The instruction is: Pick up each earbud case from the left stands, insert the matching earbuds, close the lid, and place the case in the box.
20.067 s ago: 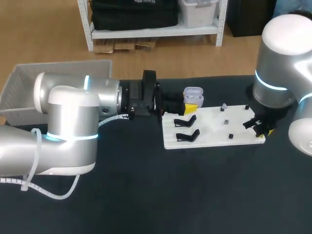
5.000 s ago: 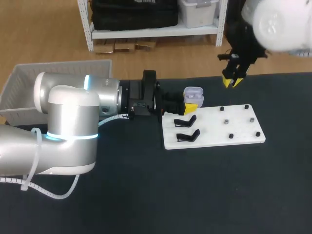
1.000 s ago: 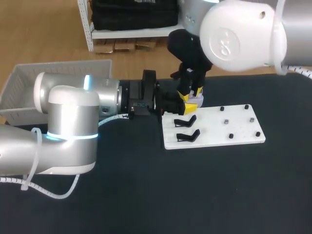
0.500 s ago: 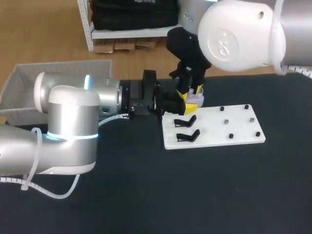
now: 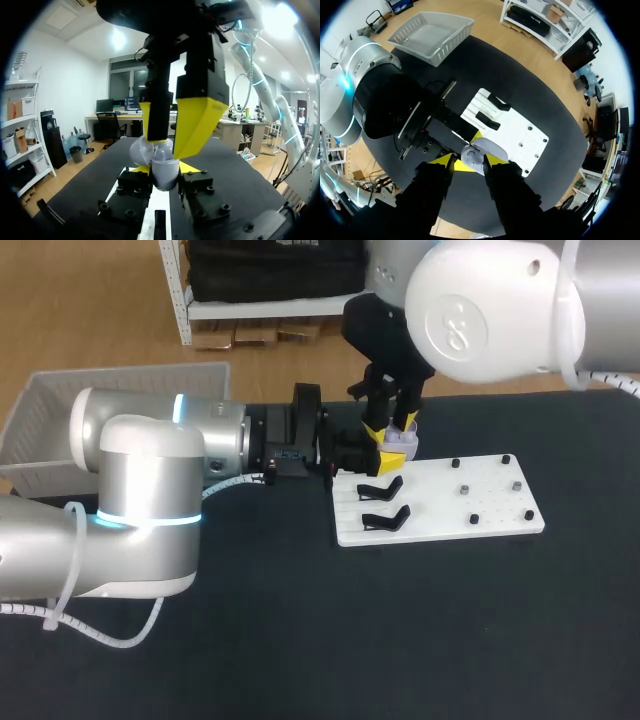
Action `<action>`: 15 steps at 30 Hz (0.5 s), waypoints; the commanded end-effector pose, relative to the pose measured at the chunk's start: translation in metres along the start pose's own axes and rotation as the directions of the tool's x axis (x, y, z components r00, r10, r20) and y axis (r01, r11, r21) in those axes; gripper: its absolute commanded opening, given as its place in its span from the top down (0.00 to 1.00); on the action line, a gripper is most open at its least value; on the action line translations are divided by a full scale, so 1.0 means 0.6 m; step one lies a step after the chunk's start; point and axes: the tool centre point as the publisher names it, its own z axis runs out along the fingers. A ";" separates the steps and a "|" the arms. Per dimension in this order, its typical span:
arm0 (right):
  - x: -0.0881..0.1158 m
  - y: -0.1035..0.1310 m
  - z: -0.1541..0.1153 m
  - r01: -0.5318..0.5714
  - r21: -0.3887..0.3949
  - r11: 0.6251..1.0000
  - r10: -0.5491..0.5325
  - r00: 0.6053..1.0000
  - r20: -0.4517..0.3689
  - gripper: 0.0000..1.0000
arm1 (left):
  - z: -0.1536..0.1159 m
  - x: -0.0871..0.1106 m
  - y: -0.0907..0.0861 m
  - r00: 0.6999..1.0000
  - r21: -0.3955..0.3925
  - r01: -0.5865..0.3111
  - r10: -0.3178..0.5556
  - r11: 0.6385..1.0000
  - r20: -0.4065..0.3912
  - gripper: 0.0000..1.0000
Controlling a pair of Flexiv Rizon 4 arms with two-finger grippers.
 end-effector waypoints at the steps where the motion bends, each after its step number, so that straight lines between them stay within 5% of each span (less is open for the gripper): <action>1: -0.001 0.000 -0.005 -0.002 0.005 1.000 0.002 1.000 0.000 0.62 | -0.001 0.002 -0.002 1.000 -0.005 -0.003 0.003 1.000 0.007 1.00; 9: -0.009 -0.018 -0.059 -0.024 0.029 0.999 0.021 0.995 0.093 0.62 | -0.001 0.002 -0.002 1.000 -0.005 -0.003 0.003 1.000 0.007 1.00; 15: -0.044 -0.070 -0.041 -0.100 0.041 0.994 0.095 0.989 0.116 0.62 | -0.001 0.002 -0.002 1.000 -0.005 -0.003 0.003 1.000 0.007 1.00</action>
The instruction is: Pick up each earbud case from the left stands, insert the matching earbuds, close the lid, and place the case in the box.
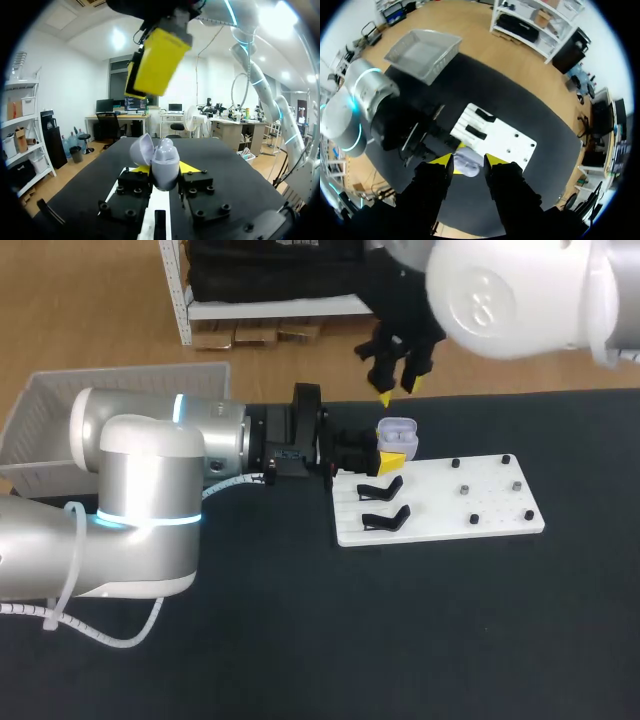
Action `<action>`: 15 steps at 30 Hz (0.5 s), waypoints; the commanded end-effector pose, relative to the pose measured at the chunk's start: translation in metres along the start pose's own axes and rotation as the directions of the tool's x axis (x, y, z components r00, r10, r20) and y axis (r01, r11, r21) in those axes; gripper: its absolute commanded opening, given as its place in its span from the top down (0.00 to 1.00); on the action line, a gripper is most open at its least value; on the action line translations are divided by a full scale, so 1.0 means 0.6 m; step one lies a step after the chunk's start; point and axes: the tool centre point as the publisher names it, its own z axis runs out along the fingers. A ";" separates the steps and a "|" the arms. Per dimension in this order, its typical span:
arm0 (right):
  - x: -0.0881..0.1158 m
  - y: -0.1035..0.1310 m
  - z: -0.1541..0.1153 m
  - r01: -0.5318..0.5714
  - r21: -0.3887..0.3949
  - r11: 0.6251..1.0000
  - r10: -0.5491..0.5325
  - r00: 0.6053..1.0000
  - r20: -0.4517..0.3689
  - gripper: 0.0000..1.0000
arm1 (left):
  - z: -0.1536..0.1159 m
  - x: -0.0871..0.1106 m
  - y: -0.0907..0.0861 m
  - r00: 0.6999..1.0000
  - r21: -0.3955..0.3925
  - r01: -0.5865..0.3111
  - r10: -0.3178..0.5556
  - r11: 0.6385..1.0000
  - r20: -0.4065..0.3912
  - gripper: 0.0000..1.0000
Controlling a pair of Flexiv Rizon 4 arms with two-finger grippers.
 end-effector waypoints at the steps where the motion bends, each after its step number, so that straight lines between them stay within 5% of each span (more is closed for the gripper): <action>1: -0.016 -0.034 0.031 -0.034 0.000 0.999 0.034 0.999 0.009 0.62 | 0.000 0.002 -0.002 1.000 -0.005 -0.003 0.003 1.000 0.007 1.00; 15: -0.011 -0.058 0.100 -0.085 -0.013 0.996 0.084 0.993 -0.078 0.61 | 0.000 0.002 -0.002 1.000 -0.005 -0.003 0.003 1.000 0.007 1.00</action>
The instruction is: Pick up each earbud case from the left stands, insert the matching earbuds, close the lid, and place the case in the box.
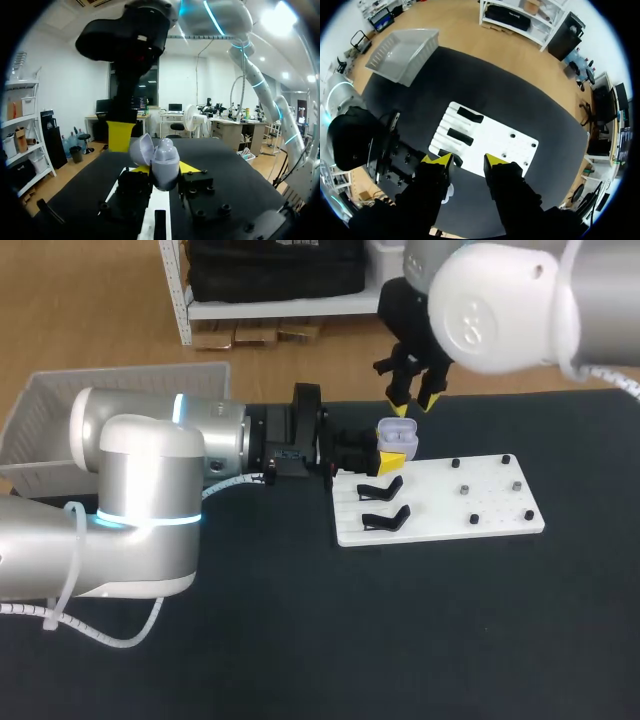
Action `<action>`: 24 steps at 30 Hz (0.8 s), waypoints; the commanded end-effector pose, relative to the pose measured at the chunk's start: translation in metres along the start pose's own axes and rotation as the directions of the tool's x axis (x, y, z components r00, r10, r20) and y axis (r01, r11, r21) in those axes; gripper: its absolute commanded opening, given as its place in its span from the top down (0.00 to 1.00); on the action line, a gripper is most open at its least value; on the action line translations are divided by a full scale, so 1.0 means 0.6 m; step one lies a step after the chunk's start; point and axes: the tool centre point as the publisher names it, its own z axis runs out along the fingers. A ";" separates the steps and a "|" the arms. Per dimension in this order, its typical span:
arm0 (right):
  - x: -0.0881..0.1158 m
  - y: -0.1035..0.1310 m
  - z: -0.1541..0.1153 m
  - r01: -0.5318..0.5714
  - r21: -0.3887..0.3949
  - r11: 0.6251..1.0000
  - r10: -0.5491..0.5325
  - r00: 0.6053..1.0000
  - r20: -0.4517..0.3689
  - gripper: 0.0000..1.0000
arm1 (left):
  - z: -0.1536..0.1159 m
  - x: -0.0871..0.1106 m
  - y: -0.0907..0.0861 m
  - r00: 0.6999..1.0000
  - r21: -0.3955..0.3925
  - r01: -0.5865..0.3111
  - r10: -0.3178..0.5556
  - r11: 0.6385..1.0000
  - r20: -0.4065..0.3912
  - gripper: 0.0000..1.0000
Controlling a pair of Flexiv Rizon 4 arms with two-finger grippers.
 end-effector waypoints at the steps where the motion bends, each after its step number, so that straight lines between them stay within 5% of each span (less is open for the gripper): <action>1: 0.003 0.005 0.000 0.001 -0.003 1.000 -0.001 1.000 -0.023 0.61 | 0.000 0.002 -0.002 1.000 -0.005 -0.003 0.003 1.000 0.007 1.00; 15: 0.058 0.030 -0.009 -0.012 -0.034 0.999 0.011 1.000 -0.022 0.56 | 0.000 0.002 -0.002 1.000 -0.005 -0.003 0.003 1.000 0.007 1.00; 24: 0.076 0.006 -0.077 -0.091 -0.046 0.995 0.097 0.983 0.153 0.50 | -0.006 0.000 0.000 1.000 -0.013 -0.010 0.010 1.000 0.009 1.00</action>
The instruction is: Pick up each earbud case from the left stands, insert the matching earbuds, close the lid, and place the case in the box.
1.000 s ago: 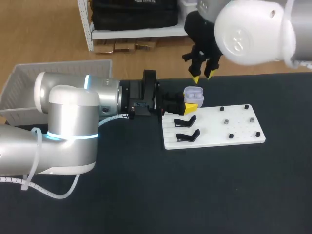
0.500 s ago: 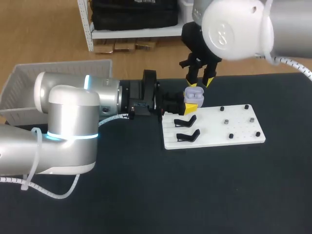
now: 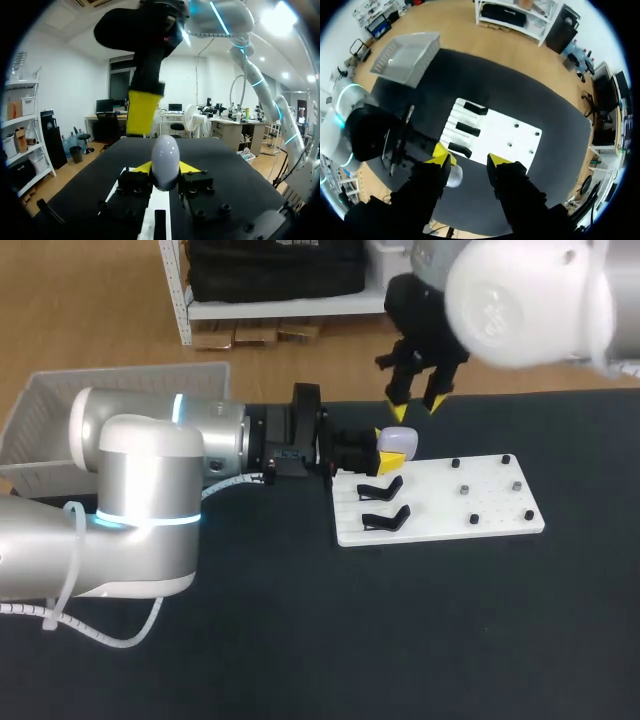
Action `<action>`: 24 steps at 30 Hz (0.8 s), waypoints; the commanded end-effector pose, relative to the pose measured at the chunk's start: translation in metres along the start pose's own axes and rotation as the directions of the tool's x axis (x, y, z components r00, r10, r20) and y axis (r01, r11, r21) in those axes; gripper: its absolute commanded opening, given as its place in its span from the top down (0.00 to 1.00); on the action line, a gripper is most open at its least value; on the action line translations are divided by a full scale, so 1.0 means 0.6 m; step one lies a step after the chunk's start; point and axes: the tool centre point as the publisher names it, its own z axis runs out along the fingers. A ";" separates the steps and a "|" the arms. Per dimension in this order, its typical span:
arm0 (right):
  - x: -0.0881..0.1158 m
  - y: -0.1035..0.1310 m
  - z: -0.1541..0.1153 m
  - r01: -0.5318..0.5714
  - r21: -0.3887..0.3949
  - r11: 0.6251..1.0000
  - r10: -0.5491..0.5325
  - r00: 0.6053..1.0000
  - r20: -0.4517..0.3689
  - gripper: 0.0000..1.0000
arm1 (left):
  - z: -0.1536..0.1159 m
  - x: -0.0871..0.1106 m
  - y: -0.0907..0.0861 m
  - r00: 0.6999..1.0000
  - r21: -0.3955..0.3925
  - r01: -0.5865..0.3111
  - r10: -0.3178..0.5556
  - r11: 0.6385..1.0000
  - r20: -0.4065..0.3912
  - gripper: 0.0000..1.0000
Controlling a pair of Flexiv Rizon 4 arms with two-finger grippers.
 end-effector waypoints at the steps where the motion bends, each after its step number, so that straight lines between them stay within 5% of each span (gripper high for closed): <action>1: 0.049 -0.018 -0.033 -0.020 -0.016 1.000 0.022 0.989 0.145 0.39 | -0.016 -0.004 0.004 1.000 -0.028 -0.020 0.020 0.999 0.017 1.00; 3: 0.058 -0.026 -0.040 -0.039 -0.018 0.999 0.041 0.983 0.177 0.07 | -0.042 -0.014 0.013 0.999 -0.054 -0.043 0.044 0.998 0.020 1.00; 4: 0.062 -0.028 -0.042 -0.045 -0.025 0.999 0.049 0.981 0.186 0.00 | -0.049 -0.016 0.016 0.999 -0.058 -0.046 0.047 0.997 0.020 1.00; 12: 0.062 -0.028 -0.042 -0.045 -0.025 0.999 0.049 0.981 0.186 0.00 | -0.192 -0.024 0.076 0.995 -0.125 -0.102 0.104 0.987 0.006 1.00; 19: 0.062 -0.028 -0.042 -0.045 -0.025 0.999 0.049 0.981 0.186 0.00 | -0.328 -0.029 0.146 0.978 -0.158 -0.191 0.175 0.969 -0.111 1.00; 24: 0.062 -0.028 -0.042 -0.045 -0.025 0.999 0.049 0.981 0.186 0.00 | -0.399 -0.005 0.192 0.978 -0.168 -0.186 0.166 0.968 -0.129 1.00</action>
